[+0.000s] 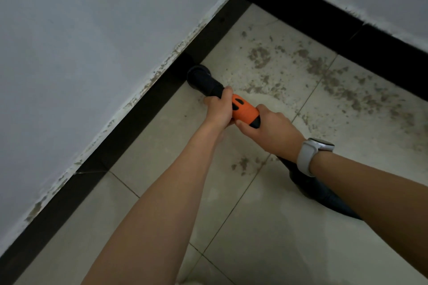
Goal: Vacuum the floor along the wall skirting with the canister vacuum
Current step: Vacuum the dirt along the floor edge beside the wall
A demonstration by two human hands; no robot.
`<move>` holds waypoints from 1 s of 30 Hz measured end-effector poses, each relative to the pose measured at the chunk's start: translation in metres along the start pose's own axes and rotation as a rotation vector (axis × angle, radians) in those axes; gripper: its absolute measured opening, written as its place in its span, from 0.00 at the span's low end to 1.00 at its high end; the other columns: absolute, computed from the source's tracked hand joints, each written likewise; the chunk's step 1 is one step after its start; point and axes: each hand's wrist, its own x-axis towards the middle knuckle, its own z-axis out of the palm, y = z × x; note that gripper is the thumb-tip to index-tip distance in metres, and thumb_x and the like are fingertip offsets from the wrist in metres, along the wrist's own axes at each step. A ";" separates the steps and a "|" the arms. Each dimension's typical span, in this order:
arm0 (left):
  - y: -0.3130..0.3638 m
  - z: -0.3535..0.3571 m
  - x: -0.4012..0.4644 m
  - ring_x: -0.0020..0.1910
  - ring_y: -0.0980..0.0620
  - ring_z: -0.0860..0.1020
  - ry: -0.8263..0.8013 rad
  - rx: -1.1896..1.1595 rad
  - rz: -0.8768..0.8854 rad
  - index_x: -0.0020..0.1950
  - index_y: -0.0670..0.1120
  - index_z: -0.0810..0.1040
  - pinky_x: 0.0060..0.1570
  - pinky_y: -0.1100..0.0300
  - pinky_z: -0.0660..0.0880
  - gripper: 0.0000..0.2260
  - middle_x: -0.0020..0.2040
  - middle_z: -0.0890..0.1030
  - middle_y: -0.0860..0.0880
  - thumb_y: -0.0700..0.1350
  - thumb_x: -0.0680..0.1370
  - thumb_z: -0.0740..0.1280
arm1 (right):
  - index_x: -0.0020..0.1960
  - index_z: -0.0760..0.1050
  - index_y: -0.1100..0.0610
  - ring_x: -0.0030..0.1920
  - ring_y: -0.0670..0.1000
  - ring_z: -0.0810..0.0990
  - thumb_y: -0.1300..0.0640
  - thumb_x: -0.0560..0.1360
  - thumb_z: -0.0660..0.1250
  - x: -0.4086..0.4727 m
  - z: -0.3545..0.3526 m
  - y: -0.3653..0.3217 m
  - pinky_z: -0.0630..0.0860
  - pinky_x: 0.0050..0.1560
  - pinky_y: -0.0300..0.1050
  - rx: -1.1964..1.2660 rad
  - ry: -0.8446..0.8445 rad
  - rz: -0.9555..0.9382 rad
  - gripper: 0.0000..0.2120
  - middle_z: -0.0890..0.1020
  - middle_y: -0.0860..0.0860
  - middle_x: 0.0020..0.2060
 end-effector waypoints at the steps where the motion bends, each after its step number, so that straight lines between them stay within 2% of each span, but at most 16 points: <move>1: 0.004 0.005 0.003 0.40 0.52 0.74 -0.005 0.015 0.007 0.47 0.44 0.66 0.44 0.54 0.74 0.08 0.42 0.73 0.47 0.48 0.81 0.58 | 0.50 0.67 0.55 0.31 0.51 0.74 0.39 0.75 0.62 0.004 -0.002 0.002 0.74 0.37 0.48 0.016 0.011 0.003 0.19 0.74 0.49 0.33; 3: 0.010 0.014 0.011 0.38 0.51 0.74 -0.027 0.039 0.014 0.41 0.46 0.65 0.43 0.54 0.74 0.10 0.39 0.73 0.47 0.47 0.81 0.58 | 0.50 0.67 0.56 0.32 0.52 0.75 0.39 0.75 0.62 0.012 -0.005 0.006 0.76 0.37 0.50 0.042 0.028 0.013 0.19 0.74 0.50 0.34; 5: 0.016 0.021 0.019 0.39 0.51 0.74 -0.044 0.071 0.025 0.43 0.45 0.67 0.42 0.55 0.74 0.09 0.39 0.74 0.47 0.48 0.81 0.59 | 0.50 0.66 0.56 0.31 0.52 0.75 0.40 0.75 0.62 0.019 -0.008 0.010 0.75 0.35 0.49 0.059 0.053 0.017 0.19 0.74 0.50 0.34; 7: 0.022 0.028 0.028 0.43 0.49 0.76 -0.058 0.092 0.026 0.53 0.41 0.69 0.39 0.56 0.75 0.11 0.44 0.75 0.45 0.50 0.80 0.59 | 0.49 0.65 0.56 0.29 0.50 0.72 0.40 0.76 0.62 0.026 -0.010 0.013 0.72 0.31 0.45 0.069 0.087 0.017 0.18 0.72 0.49 0.32; 9: 0.027 0.035 0.036 0.49 0.46 0.77 -0.062 0.102 0.007 0.64 0.40 0.63 0.39 0.56 0.75 0.19 0.48 0.75 0.44 0.51 0.80 0.59 | 0.49 0.64 0.55 0.28 0.49 0.72 0.41 0.76 0.62 0.033 -0.013 0.015 0.71 0.31 0.45 0.092 0.110 0.036 0.18 0.72 0.49 0.31; 13: 0.038 0.049 0.050 0.54 0.43 0.77 -0.090 0.101 -0.006 0.69 0.42 0.59 0.45 0.51 0.77 0.22 0.53 0.75 0.44 0.52 0.80 0.59 | 0.54 0.66 0.57 0.30 0.52 0.74 0.39 0.76 0.61 0.048 -0.018 0.017 0.74 0.33 0.48 0.134 0.161 0.086 0.21 0.73 0.50 0.33; 17: 0.049 0.062 0.067 0.50 0.44 0.79 -0.095 0.100 0.016 0.67 0.41 0.67 0.44 0.52 0.77 0.21 0.53 0.78 0.42 0.52 0.79 0.61 | 0.50 0.64 0.57 0.32 0.51 0.73 0.40 0.76 0.61 0.063 -0.023 0.018 0.68 0.32 0.44 0.146 0.202 0.107 0.20 0.71 0.49 0.33; 20: 0.058 0.073 0.080 0.51 0.43 0.79 -0.056 0.133 0.059 0.66 0.39 0.70 0.47 0.52 0.77 0.21 0.55 0.79 0.41 0.53 0.79 0.61 | 0.48 0.62 0.56 0.37 0.56 0.75 0.39 0.76 0.60 0.075 -0.028 0.017 0.68 0.36 0.47 0.151 0.234 0.136 0.20 0.71 0.49 0.33; 24: 0.071 0.090 0.091 0.53 0.43 0.78 -0.034 0.221 0.087 0.65 0.39 0.71 0.49 0.53 0.76 0.21 0.57 0.79 0.41 0.53 0.80 0.60 | 0.49 0.62 0.56 0.41 0.57 0.77 0.38 0.76 0.60 0.091 -0.039 0.016 0.73 0.39 0.50 0.219 0.246 0.158 0.20 0.75 0.53 0.40; 30: 0.089 0.104 0.097 0.50 0.44 0.78 -0.085 0.230 0.047 0.65 0.41 0.71 0.55 0.47 0.77 0.22 0.53 0.79 0.43 0.55 0.79 0.63 | 0.49 0.61 0.56 0.37 0.55 0.75 0.41 0.77 0.61 0.108 -0.055 0.019 0.73 0.37 0.48 0.238 0.233 0.191 0.18 0.73 0.53 0.40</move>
